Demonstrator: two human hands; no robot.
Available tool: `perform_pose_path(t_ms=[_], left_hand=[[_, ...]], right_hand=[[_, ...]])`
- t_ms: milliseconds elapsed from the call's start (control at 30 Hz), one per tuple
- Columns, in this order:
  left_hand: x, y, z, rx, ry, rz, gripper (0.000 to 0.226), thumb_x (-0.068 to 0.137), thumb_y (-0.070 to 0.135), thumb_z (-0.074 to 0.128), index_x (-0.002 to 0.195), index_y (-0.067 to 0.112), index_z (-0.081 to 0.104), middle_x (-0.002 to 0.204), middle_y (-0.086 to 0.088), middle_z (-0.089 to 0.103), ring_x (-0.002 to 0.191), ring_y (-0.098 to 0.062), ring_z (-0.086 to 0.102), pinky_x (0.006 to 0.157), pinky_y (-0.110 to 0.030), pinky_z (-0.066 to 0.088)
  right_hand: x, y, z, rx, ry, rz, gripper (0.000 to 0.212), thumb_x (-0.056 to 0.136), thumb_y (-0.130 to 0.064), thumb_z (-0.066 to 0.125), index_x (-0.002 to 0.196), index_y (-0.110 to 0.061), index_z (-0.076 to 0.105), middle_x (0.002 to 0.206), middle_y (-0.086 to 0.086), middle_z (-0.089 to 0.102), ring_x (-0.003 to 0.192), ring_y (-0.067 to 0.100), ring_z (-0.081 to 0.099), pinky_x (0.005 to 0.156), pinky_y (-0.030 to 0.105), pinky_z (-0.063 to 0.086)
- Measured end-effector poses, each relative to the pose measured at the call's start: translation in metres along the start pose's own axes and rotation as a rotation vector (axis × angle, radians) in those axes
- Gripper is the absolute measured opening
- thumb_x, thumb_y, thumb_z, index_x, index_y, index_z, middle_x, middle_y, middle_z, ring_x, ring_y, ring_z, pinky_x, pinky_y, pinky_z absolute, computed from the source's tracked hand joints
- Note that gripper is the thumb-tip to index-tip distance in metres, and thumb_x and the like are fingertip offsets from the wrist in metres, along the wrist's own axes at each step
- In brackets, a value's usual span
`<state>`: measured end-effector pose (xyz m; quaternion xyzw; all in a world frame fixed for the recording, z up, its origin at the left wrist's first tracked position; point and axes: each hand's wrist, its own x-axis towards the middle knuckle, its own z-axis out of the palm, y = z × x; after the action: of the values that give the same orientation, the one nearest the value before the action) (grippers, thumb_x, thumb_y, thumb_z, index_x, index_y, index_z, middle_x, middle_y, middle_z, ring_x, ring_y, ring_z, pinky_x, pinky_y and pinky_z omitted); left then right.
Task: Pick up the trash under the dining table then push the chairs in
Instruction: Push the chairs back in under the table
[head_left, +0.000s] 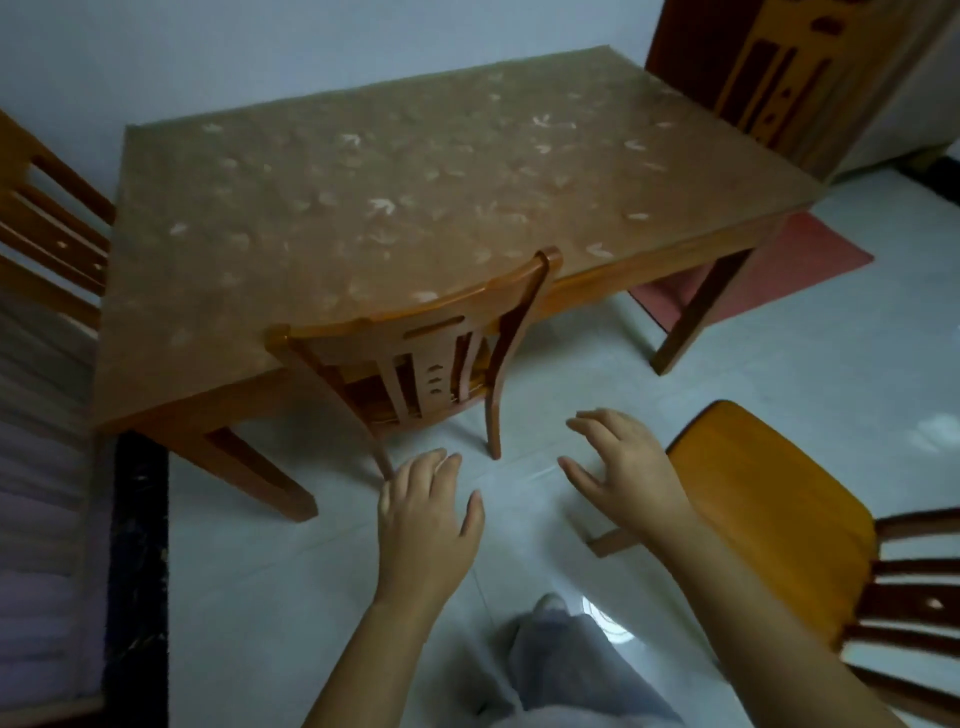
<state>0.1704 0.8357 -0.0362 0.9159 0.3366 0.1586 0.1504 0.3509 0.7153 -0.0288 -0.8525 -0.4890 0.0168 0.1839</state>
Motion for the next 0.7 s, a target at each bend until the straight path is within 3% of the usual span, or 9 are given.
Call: perform_pose_path(t_ms=[100, 200, 267, 367, 467, 700], left_hand=[[-0.026, 0.018, 0.005, 0.004, -0.046, 0.071, 0.036, 0.074, 0.028, 0.068, 0.105, 0.009, 0.065, 0.105, -0.010, 0.067, 0.097, -0.028, 0.062, 0.079, -0.044, 0.050], [-0.040, 0.040, 0.008, 0.000, -0.067, 0.166, 0.037, 0.078, 0.034, 0.056, 0.103, 0.009, 0.066, 0.103, -0.009, 0.068, 0.095, -0.028, 0.063, 0.078, -0.043, 0.050], [-0.046, 0.060, 0.009, -0.034, -0.087, 0.237, 0.040, 0.079, 0.035, 0.046, 0.101, 0.008, 0.065, 0.102, -0.010, 0.067, 0.095, -0.029, 0.062, 0.078, -0.043, 0.050], [-0.060, 0.093, 0.008, -0.071, -0.080, 0.348, 0.030, 0.076, 0.026, 0.065, 0.100, 0.008, 0.065, 0.100, -0.009, 0.067, 0.093, -0.029, 0.062, 0.077, -0.043, 0.050], [-0.080, 0.131, 0.008, -0.072, -0.094, 0.449, 0.035, 0.069, 0.021, 0.077, 0.099, 0.008, 0.066, 0.098, -0.010, 0.068, 0.092, -0.029, 0.064, 0.075, -0.042, 0.050], [-0.152, 0.250, 0.028, -0.136, -0.160, 0.613, 0.041, 0.080, 0.038, 0.052, 0.107, 0.010, 0.064, 0.107, -0.011, 0.066, 0.099, -0.029, 0.061, 0.082, -0.047, 0.050]], right_hand=[[-0.053, -0.005, -0.011, -0.016, 0.051, 0.075, 0.038, 0.083, -0.036, 0.058, 0.111, -0.010, 0.063, 0.110, 0.010, 0.065, 0.104, 0.028, 0.060, 0.088, 0.044, 0.050], [-0.096, -0.002, -0.024, -0.032, 0.066, 0.165, 0.046, 0.084, -0.045, 0.045, 0.110, -0.012, 0.064, 0.111, 0.008, 0.066, 0.106, 0.027, 0.059, 0.089, 0.046, 0.049], [-0.124, 0.006, -0.035, -0.057, 0.092, 0.230, 0.040, 0.083, -0.041, 0.052, 0.110, -0.013, 0.065, 0.111, 0.007, 0.066, 0.107, 0.028, 0.058, 0.089, 0.045, 0.048], [-0.170, 0.020, -0.053, -0.099, 0.174, 0.303, 0.034, 0.079, -0.029, 0.069, 0.109, -0.013, 0.064, 0.110, 0.007, 0.065, 0.107, 0.029, 0.058, 0.088, 0.043, 0.046], [-0.214, 0.032, -0.070, -0.103, 0.237, 0.394, 0.035, 0.079, -0.028, 0.070, 0.111, -0.015, 0.063, 0.112, 0.007, 0.065, 0.109, 0.030, 0.057, 0.090, 0.046, 0.046], [-0.345, 0.074, -0.129, -0.167, 0.383, 0.558, 0.036, 0.076, -0.025, 0.073, 0.108, -0.010, 0.065, 0.109, 0.009, 0.066, 0.105, 0.029, 0.059, 0.090, 0.040, 0.044]])
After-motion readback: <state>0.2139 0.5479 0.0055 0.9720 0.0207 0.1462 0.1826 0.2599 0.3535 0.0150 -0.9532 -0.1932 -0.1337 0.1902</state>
